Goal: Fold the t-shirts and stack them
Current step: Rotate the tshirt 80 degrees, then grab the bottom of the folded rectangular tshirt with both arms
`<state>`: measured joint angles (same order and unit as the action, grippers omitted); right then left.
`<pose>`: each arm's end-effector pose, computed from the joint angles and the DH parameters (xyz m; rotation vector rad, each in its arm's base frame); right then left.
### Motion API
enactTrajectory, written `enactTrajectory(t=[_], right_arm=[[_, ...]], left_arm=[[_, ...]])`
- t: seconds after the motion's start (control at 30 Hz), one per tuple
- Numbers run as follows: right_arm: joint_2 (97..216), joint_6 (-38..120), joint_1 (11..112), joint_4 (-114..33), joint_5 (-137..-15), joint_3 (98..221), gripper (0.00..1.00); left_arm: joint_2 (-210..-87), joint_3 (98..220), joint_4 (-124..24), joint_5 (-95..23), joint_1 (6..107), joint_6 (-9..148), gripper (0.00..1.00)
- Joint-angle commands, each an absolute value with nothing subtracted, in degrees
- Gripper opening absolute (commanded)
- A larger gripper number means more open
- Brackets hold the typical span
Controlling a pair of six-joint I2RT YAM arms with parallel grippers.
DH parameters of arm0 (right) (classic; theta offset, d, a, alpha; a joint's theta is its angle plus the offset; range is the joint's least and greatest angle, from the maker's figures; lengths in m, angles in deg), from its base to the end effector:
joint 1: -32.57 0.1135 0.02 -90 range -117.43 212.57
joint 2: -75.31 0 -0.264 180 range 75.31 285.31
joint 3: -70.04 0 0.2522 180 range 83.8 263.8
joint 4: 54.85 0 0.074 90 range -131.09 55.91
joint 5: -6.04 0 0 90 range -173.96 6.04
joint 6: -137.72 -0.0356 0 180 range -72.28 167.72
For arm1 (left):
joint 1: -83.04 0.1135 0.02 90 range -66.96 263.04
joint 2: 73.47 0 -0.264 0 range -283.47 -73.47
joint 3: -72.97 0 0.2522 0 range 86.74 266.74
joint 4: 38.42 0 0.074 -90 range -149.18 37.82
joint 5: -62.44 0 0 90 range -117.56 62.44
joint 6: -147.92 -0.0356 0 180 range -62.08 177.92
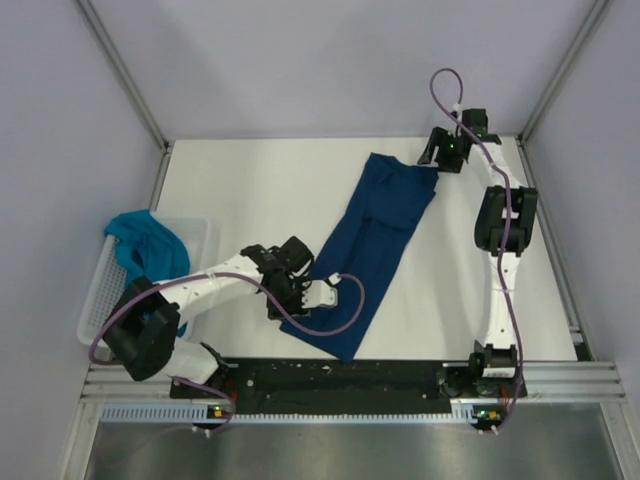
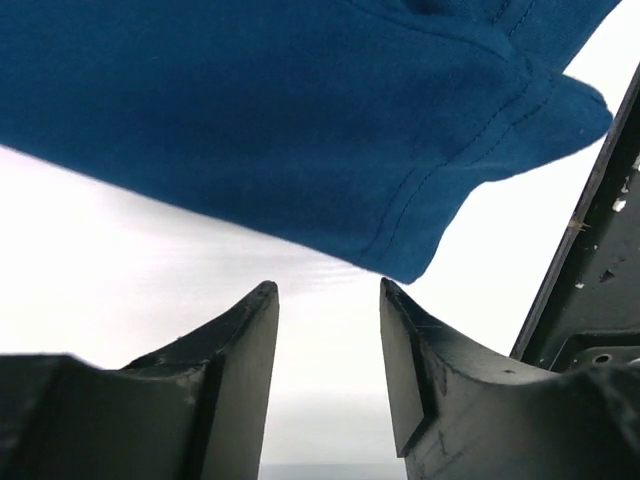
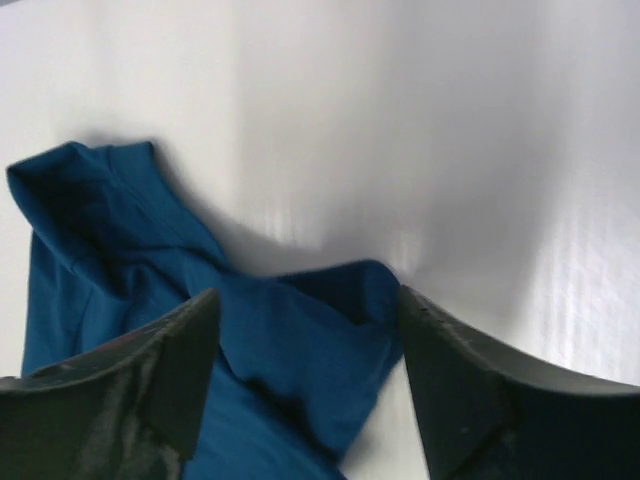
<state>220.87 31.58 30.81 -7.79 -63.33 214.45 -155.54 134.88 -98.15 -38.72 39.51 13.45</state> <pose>0.5615 -0.0047 0.1777 0.2093 2.4040 0.5497 0.1689 -0.1699 0.1808 2.0679 2.1047 -0.2861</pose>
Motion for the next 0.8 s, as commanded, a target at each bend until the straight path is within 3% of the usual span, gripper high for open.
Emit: enactTrajectory(t=[0.0, 0.03, 0.2, 0.33, 0.5, 0.57, 0.63, 0.77], right_arm=[[206.2, 36.5, 25.5, -8.6, -68.1, 209.1, 0.75], [202.9, 36.7, 24.5, -8.8, -67.5, 206.8, 0.81], [181.5, 41.4, 24.9, -17.7, -63.3, 187.1, 0.83], [163.2, 47.4, 31.4, -32.8, -54.6, 163.1, 0.83], [144.3, 57.6, 45.1, -47.3, -33.7, 136.0, 0.83], [139.3, 69.9, 52.3, -43.5, -28.2, 128.4, 0.82], [135.9, 83.0, 61.0, -28.8, -30.7, 125.9, 0.84], [134.7, 86.6, 73.6, -21.8, -37.1, 122.0, 0.82]], left_arm=[[-151.8, 137.5, -100.9, -39.0, 41.0, 12.3, 0.53], [-151.4, 137.8, -100.2, -38.3, 41.5, 12.2, 0.55], [-149.5, 138.8, -95.9, -42.7, 43.0, 11.2, 0.63], [-147.3, 134.0, -95.5, -54.3, 43.1, 3.5, 0.64], [-142.0, 126.1, -91.0, -58.0, 43.2, -3.2, 0.6], [-139.9, 122.4, -87.0, -59.2, 43.5, -5.4, 0.6], [-139.4, 119.8, -84.7, -58.4, 43.5, -7.5, 0.59], [-139.8, 118.7, -83.3, -54.5, 43.4, -9.4, 0.6]])
